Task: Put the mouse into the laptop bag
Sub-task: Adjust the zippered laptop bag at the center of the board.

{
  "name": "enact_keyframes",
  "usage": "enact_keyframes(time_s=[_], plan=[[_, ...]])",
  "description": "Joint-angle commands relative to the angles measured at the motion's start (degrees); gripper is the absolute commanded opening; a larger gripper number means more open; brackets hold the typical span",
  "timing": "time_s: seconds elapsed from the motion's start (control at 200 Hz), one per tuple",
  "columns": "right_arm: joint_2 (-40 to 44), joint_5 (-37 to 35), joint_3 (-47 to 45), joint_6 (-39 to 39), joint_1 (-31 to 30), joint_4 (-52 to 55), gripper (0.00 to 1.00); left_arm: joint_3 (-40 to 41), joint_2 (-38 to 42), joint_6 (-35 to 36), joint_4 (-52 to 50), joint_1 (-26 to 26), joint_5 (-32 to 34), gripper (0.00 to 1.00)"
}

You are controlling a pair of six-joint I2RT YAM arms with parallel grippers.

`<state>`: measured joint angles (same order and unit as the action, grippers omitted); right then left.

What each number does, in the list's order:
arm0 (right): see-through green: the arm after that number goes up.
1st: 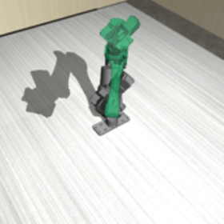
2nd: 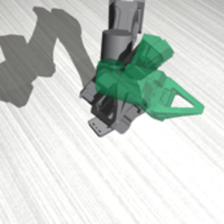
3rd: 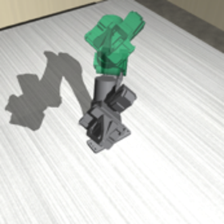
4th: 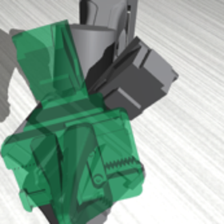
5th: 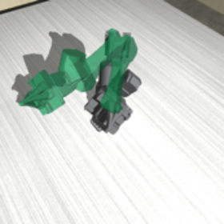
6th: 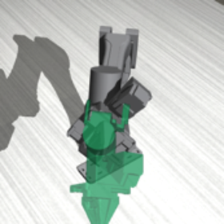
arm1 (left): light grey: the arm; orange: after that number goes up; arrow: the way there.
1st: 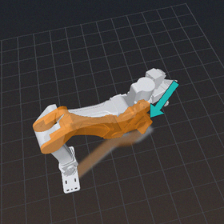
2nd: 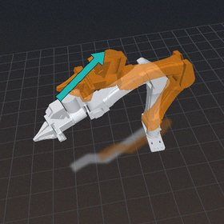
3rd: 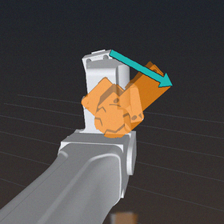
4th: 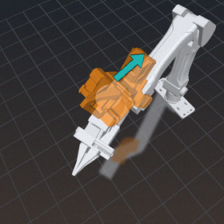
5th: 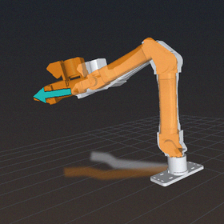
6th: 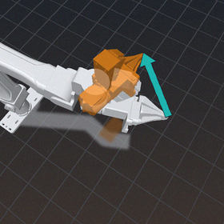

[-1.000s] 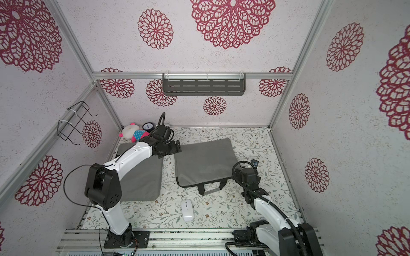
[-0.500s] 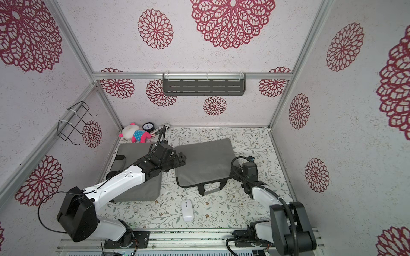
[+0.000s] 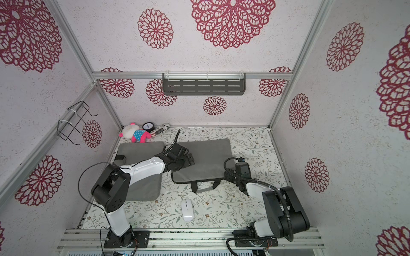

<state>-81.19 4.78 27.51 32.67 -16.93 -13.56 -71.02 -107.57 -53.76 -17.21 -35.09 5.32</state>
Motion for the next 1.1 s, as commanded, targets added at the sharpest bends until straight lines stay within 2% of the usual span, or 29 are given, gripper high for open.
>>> enact_keyframes(time_s=[0.0,0.165,0.355,0.5,0.615,0.735,0.891,1.001,1.091], plan=[[2.40,2.91,-1.48,2.00,-3.76,-2.46,0.64,-3.74,-2.63,0.44,-1.26,1.28,-1.04,1.00],[5.41,0.24,-3.95,5.95,-12.11,-5.16,0.56,-12.42,-10.82,3.82,-2.76,2.48,-3.59,1.00],[5.53,-1.76,-3.71,8.55,-20.29,-8.44,0.55,-26.85,-20.67,8.57,-5.68,2.44,-7.11,1.00],[4.83,-3.11,-1.97,7.97,-23.28,-7.83,0.59,-38.07,-26.87,10.64,-10.90,2.57,-9.08,0.99],[5.86,-4.64,-0.55,5.83,-23.41,-4.59,0.71,-39.83,-25.91,11.83,-11.09,2.48,-9.32,0.99],[11.14,-11.71,-0.07,3.79,-23.34,3.05,0.77,-33.17,-17.83,11.38,-8.44,2.25,-6.77,1.00],[19.09,-17.95,-1.63,1.91,-19.71,7.88,0.81,-16.35,-1.18,7.21,-2.84,0.77,-0.10,0.99],[19.98,-15.14,-3.21,0.69,-11.50,6.52,0.81,-1.35,9.09,0.95,4.80,-1.25,4.51,0.98],[18.48,-11.26,-3.49,0.01,-4.93,4.35,0.80,7.79,13.47,-3.47,9.23,-2.60,5.52,0.98]])
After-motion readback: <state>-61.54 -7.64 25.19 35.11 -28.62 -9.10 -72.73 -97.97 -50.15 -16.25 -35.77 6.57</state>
